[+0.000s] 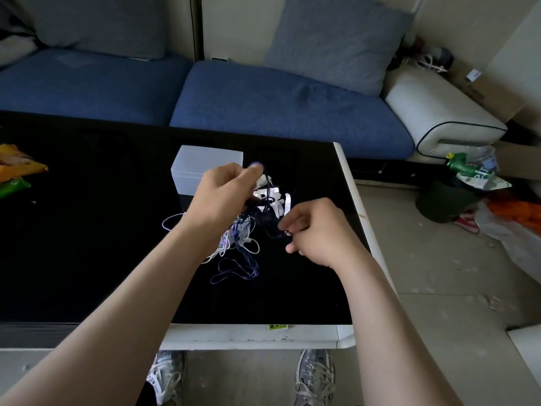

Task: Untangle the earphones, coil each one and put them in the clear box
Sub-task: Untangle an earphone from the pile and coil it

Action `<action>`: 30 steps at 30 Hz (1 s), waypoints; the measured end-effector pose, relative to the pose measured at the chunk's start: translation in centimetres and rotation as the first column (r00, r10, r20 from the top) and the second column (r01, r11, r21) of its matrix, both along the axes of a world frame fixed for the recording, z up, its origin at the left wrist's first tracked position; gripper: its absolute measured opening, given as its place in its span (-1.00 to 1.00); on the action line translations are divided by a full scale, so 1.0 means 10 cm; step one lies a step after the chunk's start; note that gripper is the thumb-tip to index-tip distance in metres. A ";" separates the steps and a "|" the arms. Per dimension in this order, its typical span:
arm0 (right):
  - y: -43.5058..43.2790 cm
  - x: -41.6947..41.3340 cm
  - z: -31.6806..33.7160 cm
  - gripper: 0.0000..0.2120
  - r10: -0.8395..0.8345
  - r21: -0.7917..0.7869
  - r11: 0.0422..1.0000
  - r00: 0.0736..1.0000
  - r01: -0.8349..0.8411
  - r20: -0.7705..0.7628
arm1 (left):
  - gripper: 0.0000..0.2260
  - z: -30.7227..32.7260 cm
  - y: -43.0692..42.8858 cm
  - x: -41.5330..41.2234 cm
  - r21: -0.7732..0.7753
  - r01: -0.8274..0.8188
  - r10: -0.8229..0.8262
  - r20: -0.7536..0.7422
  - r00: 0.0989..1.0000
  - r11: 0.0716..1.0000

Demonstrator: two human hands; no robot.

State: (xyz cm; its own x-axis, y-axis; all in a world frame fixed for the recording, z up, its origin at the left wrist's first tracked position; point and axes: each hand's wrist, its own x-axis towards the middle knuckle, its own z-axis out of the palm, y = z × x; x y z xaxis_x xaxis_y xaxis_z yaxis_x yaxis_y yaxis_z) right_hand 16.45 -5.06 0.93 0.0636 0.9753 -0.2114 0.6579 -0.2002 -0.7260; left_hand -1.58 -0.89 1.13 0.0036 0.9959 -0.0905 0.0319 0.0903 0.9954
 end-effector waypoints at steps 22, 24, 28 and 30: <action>0.10 -0.13 0.21 -0.67 -0.176 0.060 0.967 0.818 0.248 -0.548 | -0.79 -0.11 -0.06 -0.07 0.235 0.144 0.036 -0.625 0.780 0.961; 0.08 -0.13 0.25 -0.68 -0.168 0.000 0.972 0.692 0.236 -0.702 | -0.81 -0.13 -0.07 -0.07 0.252 0.154 0.061 -0.679 0.731 0.955; 0.01 -0.14 0.32 -0.74 -0.110 0.009 0.982 0.606 0.190 -0.788 | -0.87 -0.20 -0.03 -0.09 0.259 0.139 0.086 -0.699 0.710 0.956; 0.02 -0.15 0.33 -0.72 -0.119 0.008 0.978 0.586 0.209 -0.802 | -0.91 -0.22 -0.02 -0.09 0.265 0.143 0.095 -0.715 0.692 0.954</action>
